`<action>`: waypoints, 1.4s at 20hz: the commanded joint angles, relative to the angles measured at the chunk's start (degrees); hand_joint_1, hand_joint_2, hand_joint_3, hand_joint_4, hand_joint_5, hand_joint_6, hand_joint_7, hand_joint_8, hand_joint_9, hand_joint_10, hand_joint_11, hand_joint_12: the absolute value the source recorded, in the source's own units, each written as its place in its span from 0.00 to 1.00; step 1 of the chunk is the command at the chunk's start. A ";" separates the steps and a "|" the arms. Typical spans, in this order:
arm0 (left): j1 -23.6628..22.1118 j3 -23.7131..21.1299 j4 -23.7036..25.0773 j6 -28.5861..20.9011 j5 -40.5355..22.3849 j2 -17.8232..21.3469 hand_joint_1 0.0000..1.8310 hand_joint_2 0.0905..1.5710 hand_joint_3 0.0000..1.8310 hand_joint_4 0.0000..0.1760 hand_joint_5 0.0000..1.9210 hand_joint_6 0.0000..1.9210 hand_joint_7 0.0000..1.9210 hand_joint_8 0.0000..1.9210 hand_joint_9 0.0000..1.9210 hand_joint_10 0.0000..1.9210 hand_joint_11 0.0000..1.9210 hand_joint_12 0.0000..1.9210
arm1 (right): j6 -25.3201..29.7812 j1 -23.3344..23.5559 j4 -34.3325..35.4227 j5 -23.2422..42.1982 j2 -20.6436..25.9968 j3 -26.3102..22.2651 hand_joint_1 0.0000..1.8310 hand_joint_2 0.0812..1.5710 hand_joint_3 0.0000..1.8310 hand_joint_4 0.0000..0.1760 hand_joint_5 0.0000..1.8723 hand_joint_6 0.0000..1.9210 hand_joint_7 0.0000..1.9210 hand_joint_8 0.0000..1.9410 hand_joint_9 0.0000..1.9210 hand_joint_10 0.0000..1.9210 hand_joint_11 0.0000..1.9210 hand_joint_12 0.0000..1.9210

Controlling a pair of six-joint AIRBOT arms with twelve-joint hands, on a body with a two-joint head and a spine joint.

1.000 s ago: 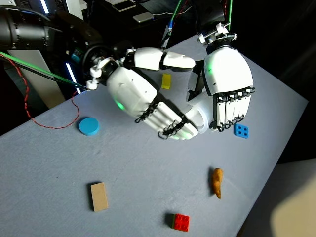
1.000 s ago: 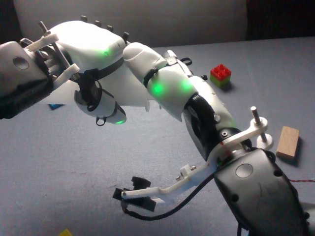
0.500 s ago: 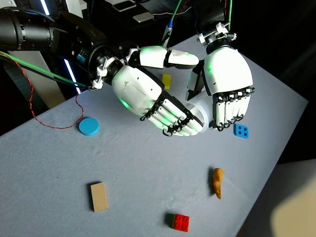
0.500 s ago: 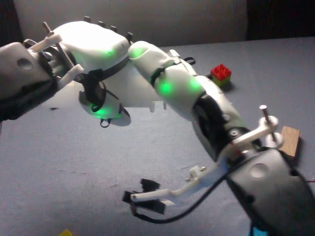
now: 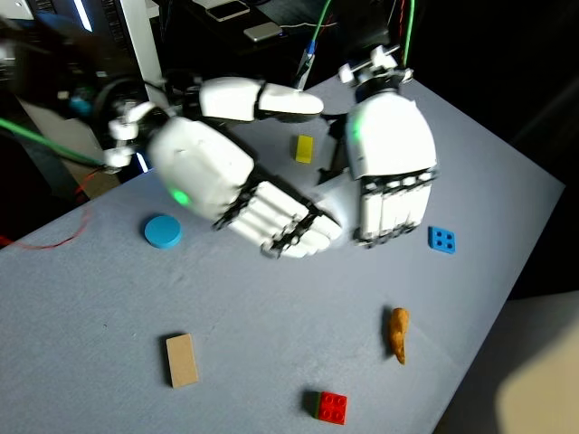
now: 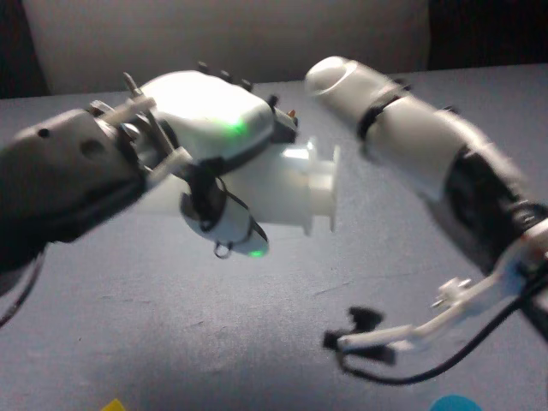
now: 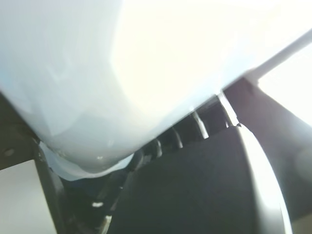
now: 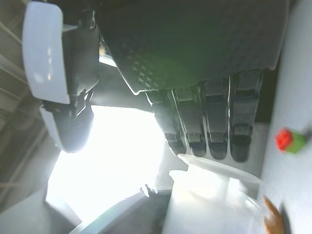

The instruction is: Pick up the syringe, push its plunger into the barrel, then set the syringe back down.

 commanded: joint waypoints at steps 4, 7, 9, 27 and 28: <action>1.12 -0.26 2.30 0.09 -6.32 -1.73 0.82 0.68 0.00 0.00 0.45 0.53 0.46 0.54 0.53 0.51 0.47 0.76 | 0.23 -1.60 -9.35 6.02 3.29 -0.46 0.05 0.65 0.00 0.00 0.01 0.00 0.03 0.00 0.03 0.00 0.00 0.13; 2.74 0.47 2.30 -0.34 -7.47 -3.55 0.82 0.68 0.00 0.00 0.48 0.48 0.46 0.57 0.52 0.54 0.43 0.76 | -2.56 -4.32 -15.13 4.92 6.83 -0.62 0.06 0.64 0.00 0.00 0.02 0.00 0.04 0.00 0.04 0.00 0.00 0.19; 3.79 1.26 2.30 -0.50 -7.70 -4.88 0.81 0.70 0.00 0.00 0.48 0.52 0.45 0.61 0.49 0.62 0.33 0.78 | -5.26 -6.58 -18.53 4.03 9.10 -0.60 0.07 0.64 0.00 0.00 0.02 0.00 0.03 0.00 0.03 0.00 0.00 0.15; 8.54 9.07 2.31 -2.07 -9.36 -12.96 0.82 0.69 0.00 0.00 0.47 0.50 0.43 0.59 0.49 0.56 0.45 0.75 | -30.71 -8.71 -24.09 -1.81 13.34 -1.60 0.05 0.65 0.00 0.00 0.01 0.00 0.03 0.00 0.03 0.00 0.00 0.09; 8.72 9.52 2.31 -2.07 -9.36 -13.15 0.82 0.69 0.00 0.00 0.45 0.51 0.44 0.58 0.50 0.55 0.47 0.74 | -30.81 -8.60 -24.07 -1.66 13.64 -2.15 0.05 0.65 0.00 0.00 0.01 0.00 0.03 0.00 0.03 0.00 0.00 0.09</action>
